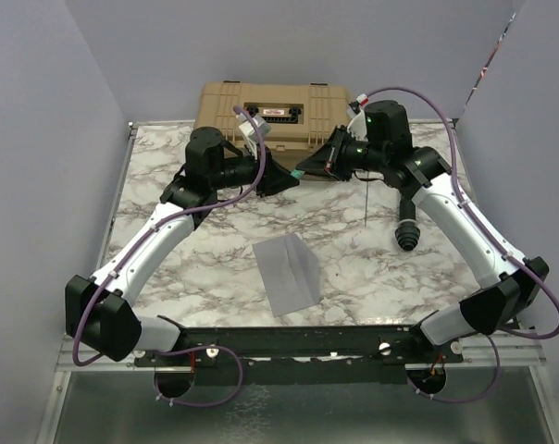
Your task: Place the letter into the envelope and seal it
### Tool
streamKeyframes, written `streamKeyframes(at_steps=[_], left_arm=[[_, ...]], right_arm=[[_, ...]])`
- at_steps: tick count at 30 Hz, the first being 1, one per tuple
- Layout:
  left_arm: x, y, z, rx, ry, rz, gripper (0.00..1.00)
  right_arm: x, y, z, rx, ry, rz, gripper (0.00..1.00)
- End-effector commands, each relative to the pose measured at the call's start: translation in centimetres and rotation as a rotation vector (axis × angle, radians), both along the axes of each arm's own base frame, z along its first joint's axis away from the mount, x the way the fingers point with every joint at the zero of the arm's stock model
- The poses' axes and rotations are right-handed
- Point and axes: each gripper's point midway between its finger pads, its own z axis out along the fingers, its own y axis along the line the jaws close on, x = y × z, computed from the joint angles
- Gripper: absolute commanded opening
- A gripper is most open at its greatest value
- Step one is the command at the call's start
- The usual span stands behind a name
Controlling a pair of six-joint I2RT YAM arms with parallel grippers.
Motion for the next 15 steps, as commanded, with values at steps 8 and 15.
streamKeyframes(at_steps=[8,15], left_arm=[[-2.6,-0.4,-1.5,0.036,-0.040,-0.080,0.00],[-8.2,-1.0,-1.4,0.002,0.028,-0.331,0.00]], right_arm=[[-2.5,-1.2,-1.0,0.116,-0.013,-0.088,0.75],[-9.0,-1.8,-2.1,0.014,-0.276,0.328,0.82]])
